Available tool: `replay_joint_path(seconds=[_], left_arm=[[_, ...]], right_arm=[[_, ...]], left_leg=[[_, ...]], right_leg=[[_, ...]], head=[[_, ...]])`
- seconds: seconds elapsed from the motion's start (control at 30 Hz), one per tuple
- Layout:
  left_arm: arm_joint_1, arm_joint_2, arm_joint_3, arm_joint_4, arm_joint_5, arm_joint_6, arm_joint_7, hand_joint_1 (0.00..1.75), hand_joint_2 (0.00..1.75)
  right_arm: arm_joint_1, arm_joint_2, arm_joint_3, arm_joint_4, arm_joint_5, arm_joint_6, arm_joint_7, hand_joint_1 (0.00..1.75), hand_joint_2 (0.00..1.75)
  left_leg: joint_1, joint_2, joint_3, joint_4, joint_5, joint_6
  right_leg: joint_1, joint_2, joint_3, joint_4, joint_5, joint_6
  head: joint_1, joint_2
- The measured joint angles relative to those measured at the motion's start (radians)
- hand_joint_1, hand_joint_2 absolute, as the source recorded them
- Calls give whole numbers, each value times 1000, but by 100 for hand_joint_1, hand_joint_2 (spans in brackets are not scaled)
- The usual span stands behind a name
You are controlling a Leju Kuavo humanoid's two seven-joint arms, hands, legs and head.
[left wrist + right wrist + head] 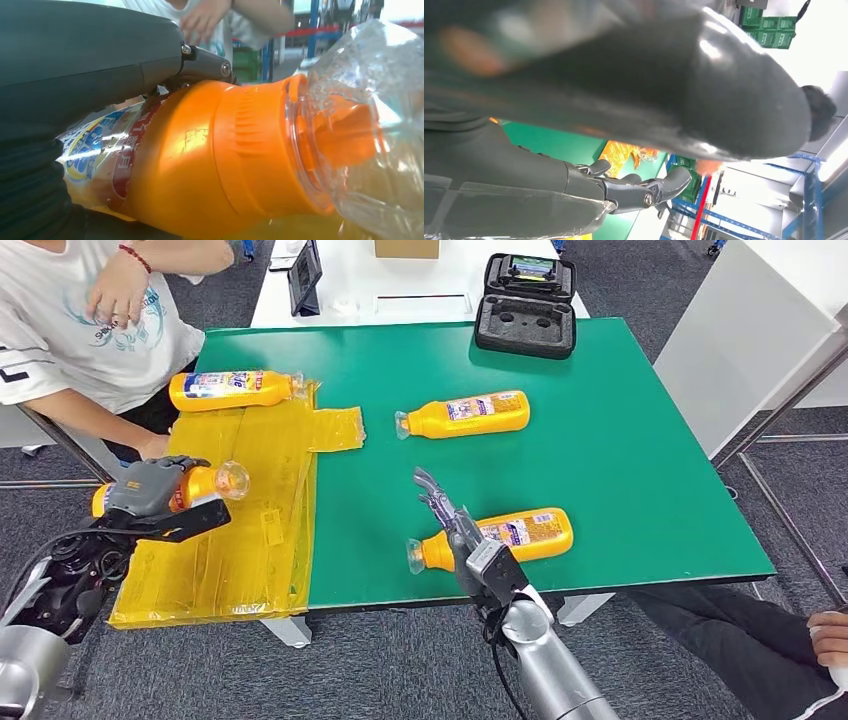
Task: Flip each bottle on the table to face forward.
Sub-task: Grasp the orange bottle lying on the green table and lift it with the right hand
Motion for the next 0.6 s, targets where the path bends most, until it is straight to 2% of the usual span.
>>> replay_joint_path(seconds=[0.37,0.6], left_arm=[[-25,-20,-39,104,-51,-16,18,175,175],[-56,-37,-65,165,-74,-97,16,175,175]], right_arm=[[-7,1,0,5,3,16,-1,0,0],[-39,9,0,28,-7,18,-1,0,0]], left_leg=[[0,0,0,0,0,0],[0,0,0,0,0,0]], right_leg=[[0,0,0,0,0,0],[0,0,0,0,0,0]], head=[[0,0],[0,0]])
